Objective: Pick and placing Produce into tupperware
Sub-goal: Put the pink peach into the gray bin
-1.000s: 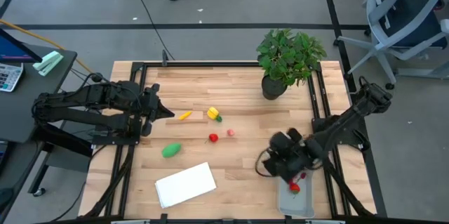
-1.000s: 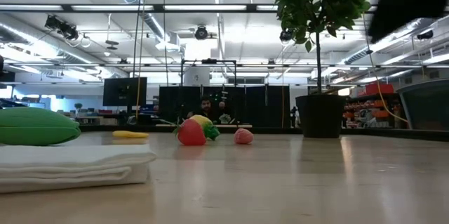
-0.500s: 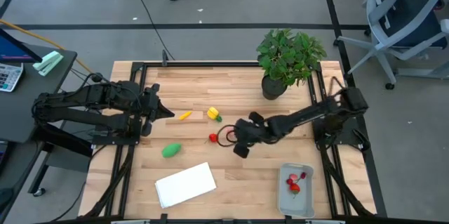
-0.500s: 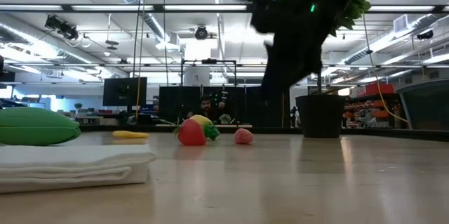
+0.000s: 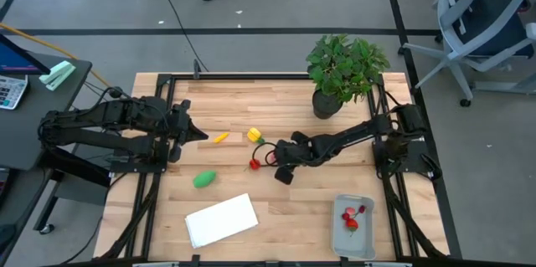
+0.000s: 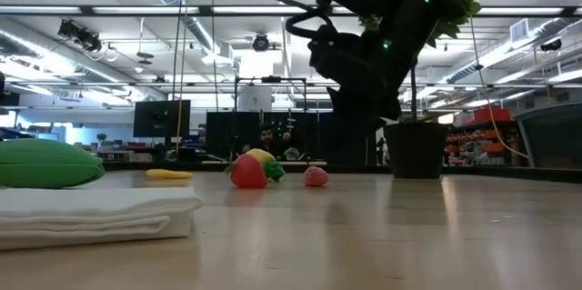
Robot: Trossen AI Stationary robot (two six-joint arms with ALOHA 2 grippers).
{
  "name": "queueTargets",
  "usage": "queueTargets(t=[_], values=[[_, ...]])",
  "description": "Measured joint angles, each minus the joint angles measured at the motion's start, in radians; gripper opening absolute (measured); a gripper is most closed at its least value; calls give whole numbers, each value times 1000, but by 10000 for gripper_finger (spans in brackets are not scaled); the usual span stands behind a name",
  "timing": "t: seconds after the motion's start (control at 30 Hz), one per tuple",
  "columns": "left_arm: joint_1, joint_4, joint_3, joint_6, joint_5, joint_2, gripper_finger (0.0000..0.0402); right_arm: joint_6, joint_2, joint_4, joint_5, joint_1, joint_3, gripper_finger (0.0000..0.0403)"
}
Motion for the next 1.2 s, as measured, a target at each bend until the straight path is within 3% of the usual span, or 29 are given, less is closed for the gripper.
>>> queueTargets(t=[0.43, 1.2], values=[[0, 0, 0, 0, 0, 0, 21, -54, 0, 58, -12, -14, 0, 211], [0, 0, 0, 0, 0, 0, 14, -27, 0, 84, 22, -12, 0, 213]])
